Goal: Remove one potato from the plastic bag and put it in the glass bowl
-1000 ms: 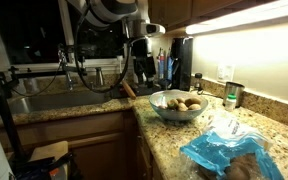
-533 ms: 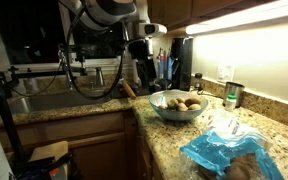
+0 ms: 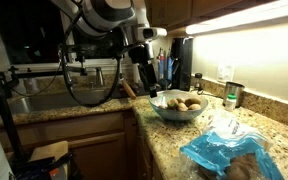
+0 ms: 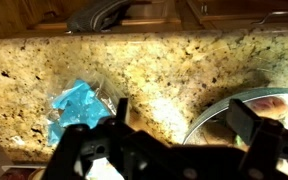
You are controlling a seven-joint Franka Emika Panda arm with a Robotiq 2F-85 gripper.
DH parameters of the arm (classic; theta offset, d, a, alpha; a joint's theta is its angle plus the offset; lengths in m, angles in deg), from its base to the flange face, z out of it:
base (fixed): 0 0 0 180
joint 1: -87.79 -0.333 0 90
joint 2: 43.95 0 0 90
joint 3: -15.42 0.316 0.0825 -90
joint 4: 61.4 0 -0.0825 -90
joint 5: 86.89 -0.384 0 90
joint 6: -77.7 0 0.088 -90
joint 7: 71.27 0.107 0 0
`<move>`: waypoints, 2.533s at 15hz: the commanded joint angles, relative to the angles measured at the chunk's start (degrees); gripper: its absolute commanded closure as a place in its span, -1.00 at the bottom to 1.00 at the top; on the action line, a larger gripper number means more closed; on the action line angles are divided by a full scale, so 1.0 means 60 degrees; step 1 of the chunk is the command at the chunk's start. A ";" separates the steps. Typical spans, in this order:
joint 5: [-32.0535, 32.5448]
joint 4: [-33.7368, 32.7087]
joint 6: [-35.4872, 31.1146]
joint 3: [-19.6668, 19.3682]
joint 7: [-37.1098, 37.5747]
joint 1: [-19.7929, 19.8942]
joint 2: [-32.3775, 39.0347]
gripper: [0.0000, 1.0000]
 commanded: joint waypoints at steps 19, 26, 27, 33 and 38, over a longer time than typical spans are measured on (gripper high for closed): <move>0.0525 -0.0112 0.0272 -0.0318 0.0489 0.0958 -0.0331 -1.00; 0.0424 -0.0384 0.0348 -0.1230 0.0074 0.1791 -0.0072 -1.00; 0.0393 -0.0387 0.0290 -0.1408 -0.0080 0.1890 -0.0007 -1.00; 0.0110 -0.0866 0.0469 -0.2522 -0.2297 0.1913 0.0662 -1.00; 0.0310 -0.1089 0.0571 -0.2726 -0.2799 0.1943 0.0917 -1.00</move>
